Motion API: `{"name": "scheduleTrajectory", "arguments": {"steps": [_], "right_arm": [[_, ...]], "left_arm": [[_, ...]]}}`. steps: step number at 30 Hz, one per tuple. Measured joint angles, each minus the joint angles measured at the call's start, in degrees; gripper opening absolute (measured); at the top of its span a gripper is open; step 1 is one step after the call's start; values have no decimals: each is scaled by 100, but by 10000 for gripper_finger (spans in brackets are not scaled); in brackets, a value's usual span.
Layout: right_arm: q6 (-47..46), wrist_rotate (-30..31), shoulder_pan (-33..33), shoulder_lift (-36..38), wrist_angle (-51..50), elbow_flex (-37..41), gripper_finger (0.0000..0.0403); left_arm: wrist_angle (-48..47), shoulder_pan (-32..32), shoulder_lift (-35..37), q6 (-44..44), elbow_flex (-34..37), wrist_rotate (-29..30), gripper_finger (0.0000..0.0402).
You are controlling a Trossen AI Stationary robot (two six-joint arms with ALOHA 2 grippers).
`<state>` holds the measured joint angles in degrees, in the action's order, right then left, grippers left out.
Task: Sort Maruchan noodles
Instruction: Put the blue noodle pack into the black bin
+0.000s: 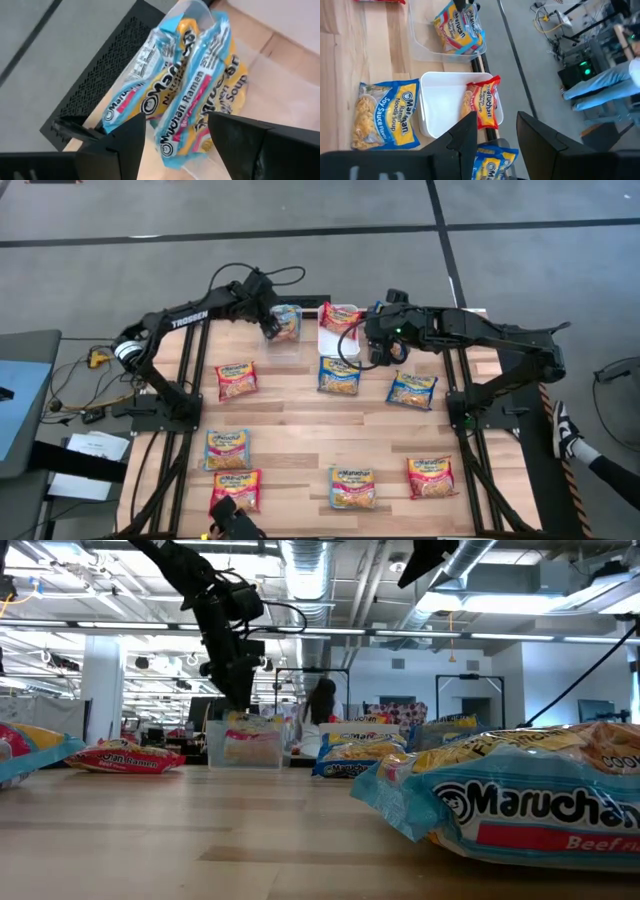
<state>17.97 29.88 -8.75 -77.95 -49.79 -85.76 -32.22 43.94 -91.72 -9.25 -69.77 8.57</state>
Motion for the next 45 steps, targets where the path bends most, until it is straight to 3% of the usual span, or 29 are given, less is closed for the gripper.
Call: {"name": "scheduleTrajectory", "arguments": {"steps": [10, 20, 33, 45], "right_arm": [[-1310, -64, -15, 2, -1347, 0, 159], [-2646, -908, 195, 36, -2484, 198, 159], [-4358, -1206, 886, 954, -2416, 1922, 159], [-6233, -1549, 1782, 1963, -2183, 3000, 159]], "left_arm": [[-1516, 1, 2, 751, -966, -1090, 205], [-2219, -560, 23, 826, -929, -2176, 205], [-1255, -2251, 931, 1294, -66, -2137, 205], [642, -3296, 2237, 2622, 1257, -1825, 206]]}}
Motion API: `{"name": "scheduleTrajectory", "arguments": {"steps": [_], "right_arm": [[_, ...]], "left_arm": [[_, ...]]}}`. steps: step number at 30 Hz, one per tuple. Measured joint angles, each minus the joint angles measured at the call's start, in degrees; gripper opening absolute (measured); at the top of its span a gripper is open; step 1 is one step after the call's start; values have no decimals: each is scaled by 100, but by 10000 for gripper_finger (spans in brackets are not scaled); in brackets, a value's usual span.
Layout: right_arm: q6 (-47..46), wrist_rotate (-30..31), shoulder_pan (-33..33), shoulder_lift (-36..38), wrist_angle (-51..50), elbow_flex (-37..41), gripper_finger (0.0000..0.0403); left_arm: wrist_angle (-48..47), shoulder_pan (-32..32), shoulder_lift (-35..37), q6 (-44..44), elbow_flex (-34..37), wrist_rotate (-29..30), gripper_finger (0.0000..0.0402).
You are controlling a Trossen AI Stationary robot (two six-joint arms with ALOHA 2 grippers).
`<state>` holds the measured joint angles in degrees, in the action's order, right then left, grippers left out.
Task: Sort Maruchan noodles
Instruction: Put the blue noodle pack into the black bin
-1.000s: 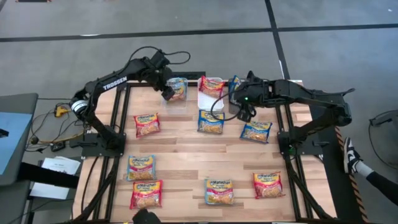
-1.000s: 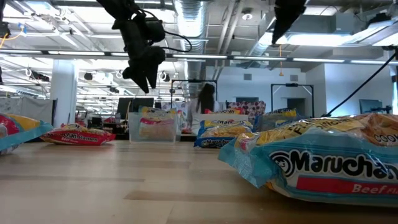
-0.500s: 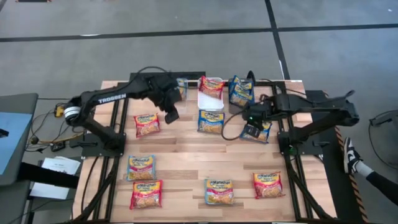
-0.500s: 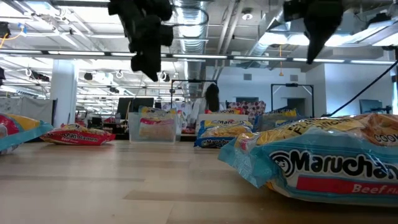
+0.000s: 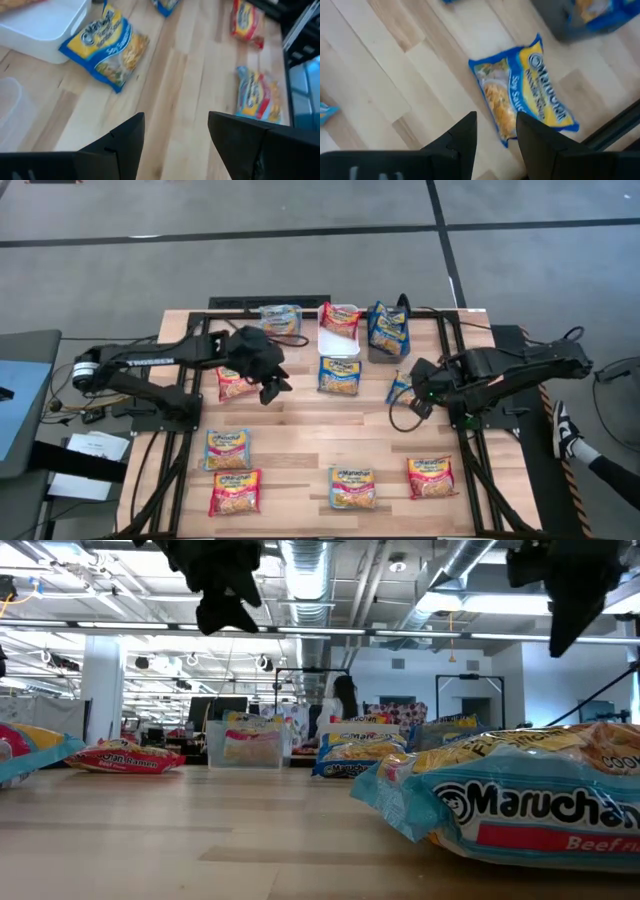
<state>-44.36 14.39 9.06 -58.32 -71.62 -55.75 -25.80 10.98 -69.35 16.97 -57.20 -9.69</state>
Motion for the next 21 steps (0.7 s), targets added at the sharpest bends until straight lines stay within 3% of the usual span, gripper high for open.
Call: {"name": "scheduleTrajectory", "arguments": {"steps": [9, 21], "right_arm": [[-385, -2, 489, 81, 132, 282, 167], [-327, -70, 252, -327, 188, 305, 235]], "left_arm": [[968, -803, 395, 379, 281, 572, 206], [1650, -1487, 393, 340, 281, 608, 206]]}}
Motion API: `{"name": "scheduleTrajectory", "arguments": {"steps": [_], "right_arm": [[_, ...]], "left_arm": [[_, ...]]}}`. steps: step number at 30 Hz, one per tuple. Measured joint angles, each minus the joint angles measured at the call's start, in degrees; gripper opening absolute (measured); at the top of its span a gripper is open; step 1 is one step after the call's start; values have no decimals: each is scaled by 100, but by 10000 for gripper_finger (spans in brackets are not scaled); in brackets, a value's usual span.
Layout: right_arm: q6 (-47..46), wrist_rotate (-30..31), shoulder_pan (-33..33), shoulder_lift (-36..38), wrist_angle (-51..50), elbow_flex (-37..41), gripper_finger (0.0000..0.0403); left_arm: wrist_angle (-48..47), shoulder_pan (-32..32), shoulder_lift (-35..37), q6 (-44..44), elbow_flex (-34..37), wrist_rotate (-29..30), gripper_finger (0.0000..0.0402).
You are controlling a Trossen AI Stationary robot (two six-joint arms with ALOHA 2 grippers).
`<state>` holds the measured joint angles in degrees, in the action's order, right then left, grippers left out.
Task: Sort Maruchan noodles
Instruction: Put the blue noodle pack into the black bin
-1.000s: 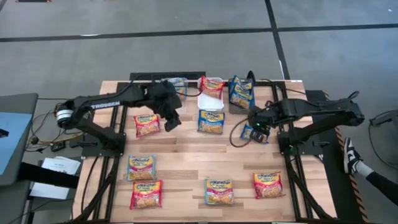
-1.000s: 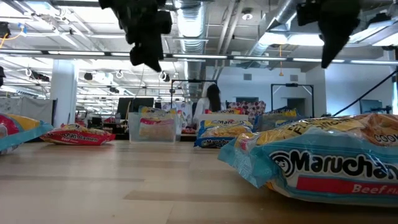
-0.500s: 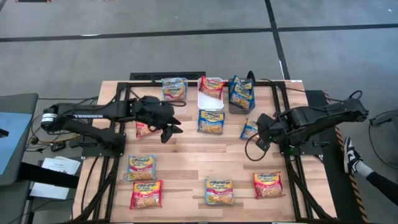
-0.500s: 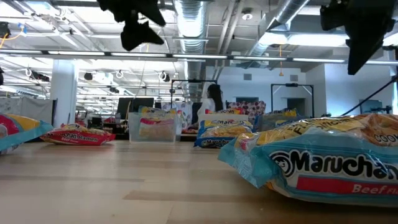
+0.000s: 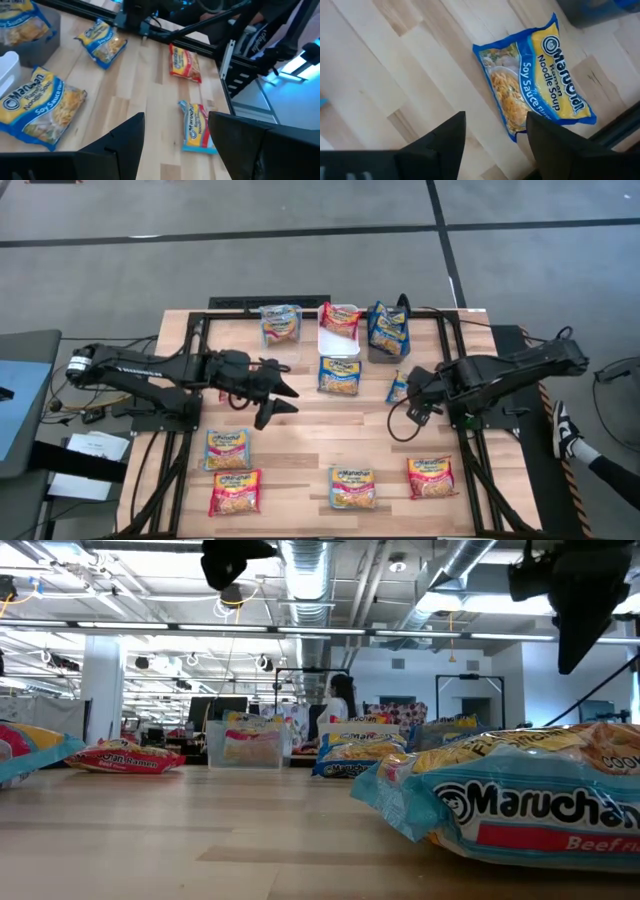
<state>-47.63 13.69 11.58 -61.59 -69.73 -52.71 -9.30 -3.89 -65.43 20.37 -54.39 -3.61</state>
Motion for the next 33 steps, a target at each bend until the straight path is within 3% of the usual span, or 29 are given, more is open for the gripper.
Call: {"name": "scheduleTrajectory", "arguments": {"steps": [14, 33], "right_arm": [[964, -431, -793, -955, 12, 191, 240], [1358, -470, -1885, -1049, 1458, 1548, 240]], "left_arm": [[-38, -142, 0, -109, 0, -4, 206], [-78, -141, -2, -246, 0, -3, 205]]}}
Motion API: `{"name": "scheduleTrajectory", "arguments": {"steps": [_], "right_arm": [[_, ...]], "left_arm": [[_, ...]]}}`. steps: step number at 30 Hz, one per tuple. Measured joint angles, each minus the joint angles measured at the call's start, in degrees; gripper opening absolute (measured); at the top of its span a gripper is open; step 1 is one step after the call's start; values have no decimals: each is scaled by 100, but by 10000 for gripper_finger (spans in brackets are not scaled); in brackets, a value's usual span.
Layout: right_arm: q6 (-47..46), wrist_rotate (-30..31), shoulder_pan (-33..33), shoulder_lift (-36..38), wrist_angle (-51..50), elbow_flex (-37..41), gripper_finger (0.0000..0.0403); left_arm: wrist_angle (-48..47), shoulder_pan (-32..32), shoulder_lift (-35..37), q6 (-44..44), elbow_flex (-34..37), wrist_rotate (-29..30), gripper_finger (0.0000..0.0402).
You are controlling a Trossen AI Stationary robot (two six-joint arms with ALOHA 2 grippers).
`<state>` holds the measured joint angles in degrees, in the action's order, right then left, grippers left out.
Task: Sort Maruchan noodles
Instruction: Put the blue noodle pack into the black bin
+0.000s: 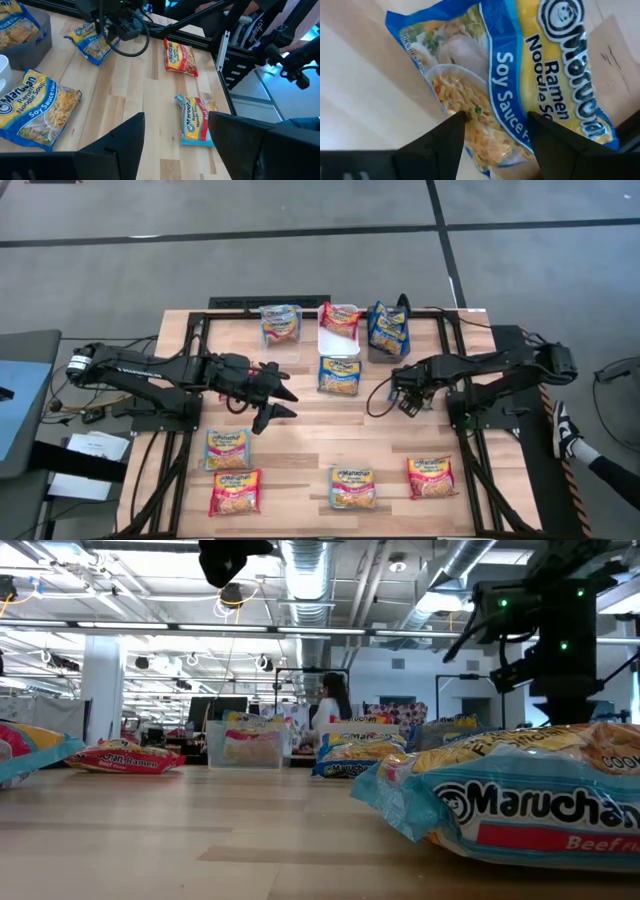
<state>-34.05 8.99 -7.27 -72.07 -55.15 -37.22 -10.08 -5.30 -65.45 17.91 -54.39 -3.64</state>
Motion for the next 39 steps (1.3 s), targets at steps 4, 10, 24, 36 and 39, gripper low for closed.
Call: {"name": "scheduleTrajectory", "arguments": {"steps": [4, 10, 24, 36, 39], "right_arm": [[-41, -137, -68, -26, 178, 180, 234], [-84, -398, -55, -9, 268, 177, 168], [-281, -515, -18, -10, 247, 122, 31], [-799, -523, 771, -26, -97, -539, 11], [-987, -518, 1035, -24, -157, -702, 11]], "left_arm": [[-73, 0, 0, -2, -2, 0, 205], [-148, 0, -2, 1, -2, 1, 205], [-172, 0, -2, 27, -2, 2, 205], [-307, 2, -1, 60, -2, 2, 205], [-306, 2, -1, 228, -2, 1, 205]]}}
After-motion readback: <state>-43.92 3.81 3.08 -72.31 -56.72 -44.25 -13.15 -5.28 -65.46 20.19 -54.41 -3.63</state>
